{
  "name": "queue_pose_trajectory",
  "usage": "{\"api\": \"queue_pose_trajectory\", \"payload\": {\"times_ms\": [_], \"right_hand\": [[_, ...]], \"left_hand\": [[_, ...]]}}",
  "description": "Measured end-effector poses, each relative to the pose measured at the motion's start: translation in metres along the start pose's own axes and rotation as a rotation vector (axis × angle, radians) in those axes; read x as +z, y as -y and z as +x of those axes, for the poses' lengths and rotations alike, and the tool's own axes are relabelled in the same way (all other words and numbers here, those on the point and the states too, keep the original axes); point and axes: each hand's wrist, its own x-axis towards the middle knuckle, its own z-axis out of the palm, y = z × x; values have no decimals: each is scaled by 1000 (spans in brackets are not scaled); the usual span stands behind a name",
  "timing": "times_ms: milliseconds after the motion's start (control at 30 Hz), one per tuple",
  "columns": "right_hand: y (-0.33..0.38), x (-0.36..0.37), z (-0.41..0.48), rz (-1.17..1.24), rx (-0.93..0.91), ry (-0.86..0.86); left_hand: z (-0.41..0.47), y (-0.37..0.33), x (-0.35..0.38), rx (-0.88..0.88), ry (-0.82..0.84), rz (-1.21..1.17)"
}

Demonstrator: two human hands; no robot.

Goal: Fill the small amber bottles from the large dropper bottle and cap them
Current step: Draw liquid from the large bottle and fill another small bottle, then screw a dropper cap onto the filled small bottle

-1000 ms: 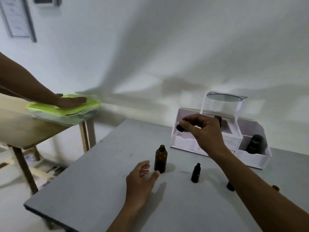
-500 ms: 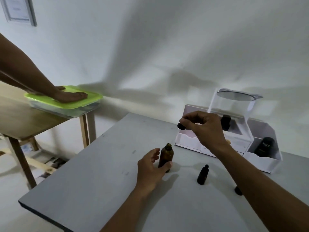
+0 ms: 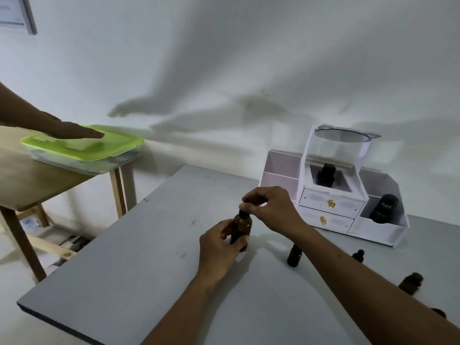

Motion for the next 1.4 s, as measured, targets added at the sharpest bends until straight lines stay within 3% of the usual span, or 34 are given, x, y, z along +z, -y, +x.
{"api": "queue_pose_trajectory", "payload": {"times_ms": [433,633,967,1067,1400], "right_hand": [[-4,-54,-76,95,67,-59],[-45,-96,-168,47,143,-163],[-138,-172,-278,-158,365,-536],[-160,-185,-289,-217,369,-510],[-183,-197,-289,-537,306,-144]], "left_hand": [[-52,-8,-11,-177,-14,-57],[-106,-40,27,-118,133,-62],[-155,-77,135,26,432,-37],[-158,-86,163,27,484,-40],[-146,-91,205,88,472,2]]}}
